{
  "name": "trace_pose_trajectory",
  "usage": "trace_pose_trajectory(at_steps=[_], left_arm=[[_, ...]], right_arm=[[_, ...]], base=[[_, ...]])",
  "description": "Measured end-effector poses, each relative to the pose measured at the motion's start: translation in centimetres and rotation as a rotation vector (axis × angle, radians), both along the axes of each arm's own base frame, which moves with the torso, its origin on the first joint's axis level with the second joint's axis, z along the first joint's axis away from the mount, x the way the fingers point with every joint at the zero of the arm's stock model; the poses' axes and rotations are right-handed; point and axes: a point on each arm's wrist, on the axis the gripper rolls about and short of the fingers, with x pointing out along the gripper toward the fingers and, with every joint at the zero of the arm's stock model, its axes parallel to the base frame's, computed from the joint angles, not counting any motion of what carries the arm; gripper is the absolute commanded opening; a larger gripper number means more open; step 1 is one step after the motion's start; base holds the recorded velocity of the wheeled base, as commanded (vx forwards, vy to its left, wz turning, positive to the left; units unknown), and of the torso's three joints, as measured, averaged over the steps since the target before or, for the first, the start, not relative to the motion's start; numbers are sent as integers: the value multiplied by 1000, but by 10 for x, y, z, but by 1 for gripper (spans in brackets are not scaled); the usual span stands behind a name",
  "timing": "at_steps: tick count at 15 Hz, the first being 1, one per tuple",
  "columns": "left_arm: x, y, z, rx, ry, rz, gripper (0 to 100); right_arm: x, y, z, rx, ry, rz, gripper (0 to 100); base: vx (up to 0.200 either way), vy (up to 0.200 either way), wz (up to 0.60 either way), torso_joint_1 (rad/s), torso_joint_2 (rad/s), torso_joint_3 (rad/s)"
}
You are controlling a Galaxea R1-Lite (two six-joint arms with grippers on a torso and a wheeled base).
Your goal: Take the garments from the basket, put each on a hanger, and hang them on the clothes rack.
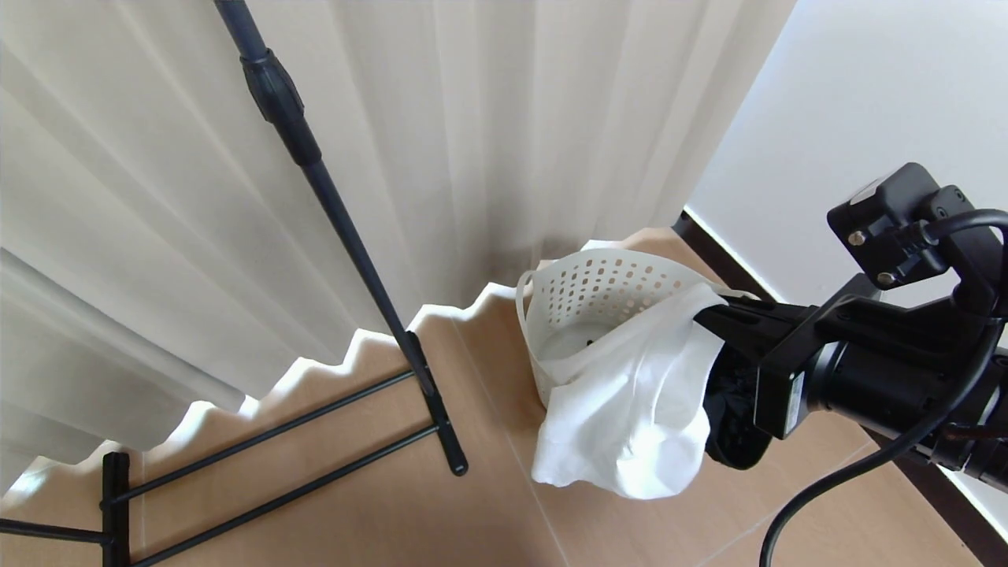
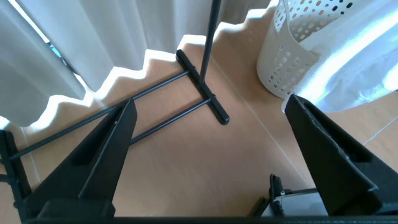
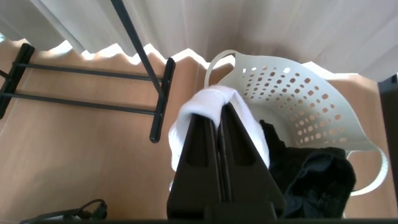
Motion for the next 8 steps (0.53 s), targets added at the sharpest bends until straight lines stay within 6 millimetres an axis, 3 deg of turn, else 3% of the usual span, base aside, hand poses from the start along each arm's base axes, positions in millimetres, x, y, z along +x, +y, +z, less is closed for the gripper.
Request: trace_pose_trajectory(at_steps=[3,8], left_arm=[[0,0,0,0,2,0,100],[0,0,0,0,0,0,100]], right_arm=[[4,-3,-4,-16,10,-20,0],[5,-3,-6,-21,13,-27,0]], base=[[0,0,0,12,-77,129],[0,0,0,73,-402,-122]])
